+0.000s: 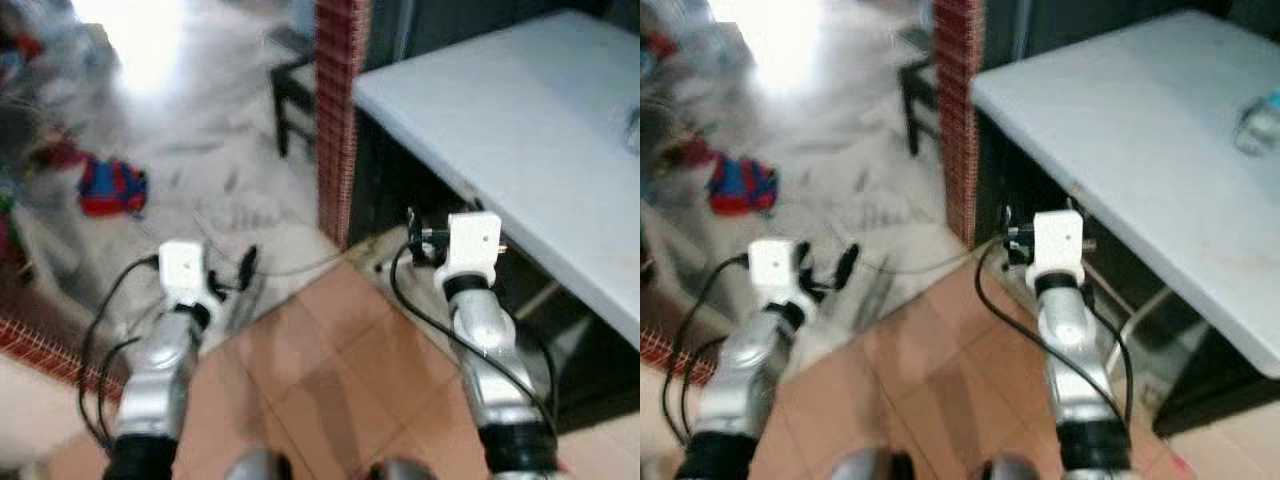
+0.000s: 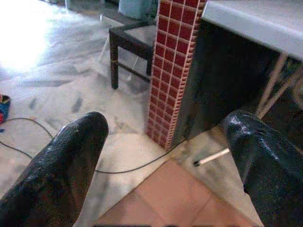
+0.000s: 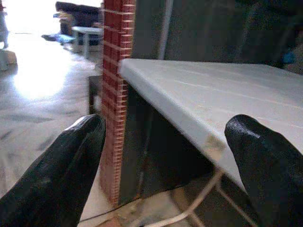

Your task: Restocking fridge

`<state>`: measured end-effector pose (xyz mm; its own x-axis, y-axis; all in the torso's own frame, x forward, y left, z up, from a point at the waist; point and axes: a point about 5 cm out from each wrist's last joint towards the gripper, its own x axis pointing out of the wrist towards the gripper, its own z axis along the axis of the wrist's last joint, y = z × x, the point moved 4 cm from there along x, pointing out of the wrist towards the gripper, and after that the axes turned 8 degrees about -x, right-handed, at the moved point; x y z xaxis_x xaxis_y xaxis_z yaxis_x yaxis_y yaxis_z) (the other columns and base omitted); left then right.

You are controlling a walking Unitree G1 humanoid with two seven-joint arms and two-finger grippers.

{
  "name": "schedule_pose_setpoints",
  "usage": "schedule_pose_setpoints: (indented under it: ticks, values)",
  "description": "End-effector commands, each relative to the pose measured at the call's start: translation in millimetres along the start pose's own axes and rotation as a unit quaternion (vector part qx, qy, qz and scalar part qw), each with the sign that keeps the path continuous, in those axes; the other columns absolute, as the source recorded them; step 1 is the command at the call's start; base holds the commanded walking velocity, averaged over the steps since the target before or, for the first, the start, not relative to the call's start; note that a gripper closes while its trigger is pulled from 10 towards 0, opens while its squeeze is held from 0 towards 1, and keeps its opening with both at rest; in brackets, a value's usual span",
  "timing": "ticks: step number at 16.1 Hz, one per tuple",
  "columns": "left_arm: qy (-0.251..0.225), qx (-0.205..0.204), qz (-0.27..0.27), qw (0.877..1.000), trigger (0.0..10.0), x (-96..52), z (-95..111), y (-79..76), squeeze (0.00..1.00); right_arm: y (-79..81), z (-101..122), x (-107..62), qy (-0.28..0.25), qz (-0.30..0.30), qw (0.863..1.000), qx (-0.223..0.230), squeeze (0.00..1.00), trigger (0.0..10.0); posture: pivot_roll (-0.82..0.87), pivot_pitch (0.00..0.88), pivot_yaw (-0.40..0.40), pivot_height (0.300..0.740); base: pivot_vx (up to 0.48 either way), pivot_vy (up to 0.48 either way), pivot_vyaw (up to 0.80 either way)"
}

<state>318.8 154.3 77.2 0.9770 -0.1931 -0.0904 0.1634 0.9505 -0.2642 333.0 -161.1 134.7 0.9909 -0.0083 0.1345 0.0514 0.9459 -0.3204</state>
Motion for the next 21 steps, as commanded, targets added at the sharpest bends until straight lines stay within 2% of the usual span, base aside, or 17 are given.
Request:
schedule_pose_setpoints:
  ticks: [1, 8, 12, 14, 16, 18, 20, 21]
  values:
    - [-0.001, -0.001, -0.010, 1.000, 10.0, 3.2, 0.1, -9.1, 0.00, -12.8, -2.8, 0.6, 0.006, -0.021, 1.000, -0.003, 0.00, 10.0, 0.00, 0.071, 0.066, 0.740, 0.435, 0.000, -0.80]
    - [-0.005, -0.004, -0.011, 1.000, 10.0, 4.1, 1.0, -10.0, 0.00, -6.6, -2.4, -2.2, 0.003, -0.014, 1.000, 0.005, 0.00, 10.0, 0.00, 0.074, 0.064, 0.740, 0.433, 0.000, -0.80]
    - [0.001, -0.013, -0.006, 1.000, 10.0, 4.3, -1.0, -9.3, 0.00, -8.0, -0.4, -0.2, -0.003, -0.013, 1.000, 0.001, 0.00, 10.0, 0.00, 0.075, 0.058, 0.740, 0.368, 0.305, -0.80]
    - [0.002, -0.015, -0.006, 1.000, 10.0, 5.1, -1.4, -10.0, 0.00, -8.9, -0.4, -0.1, -0.005, -0.012, 1.000, -0.001, 0.00, 10.0, 0.00, 0.078, 0.052, 0.740, 0.000, 0.424, -0.78]
    - [0.004, -0.010, -0.010, 1.000, 10.0, 6.6, -1.3, -11.9, 0.00, -9.6, -0.7, 0.9, -0.006, -0.011, 1.000, -0.004, 0.00, 10.0, 0.01, 0.084, 0.051, 0.740, 0.000, 0.461, 0.00]
    - [0.003, 0.015, -0.026, 1.000, 10.0, 5.9, 1.1, -15.7, 0.00, -13.8, 3.1, 3.5, -0.013, -0.017, 1.000, -0.015, 0.00, 10.0, 0.01, 0.099, 0.036, 0.740, 0.000, 0.223, 0.00]
    - [-0.003, 0.030, -0.021, 0.999, 10.0, 2.5, 3.3, -10.6, 0.00, -18.6, 3.0, 2.3, -0.010, -0.010, 1.000, -0.024, 0.00, 10.0, 0.01, 0.096, -0.017, 0.740, 0.000, 0.000, 0.00]
    - [-0.013, 0.036, -0.014, 0.999, 10.0, 1.8, 6.3, -11.0, 0.00, -15.8, 6.4, 4.0, -0.019, 0.005, 0.999, -0.035, 0.00, 10.0, 0.01, 0.091, -0.035, 0.740, 0.000, 0.000, 0.00]
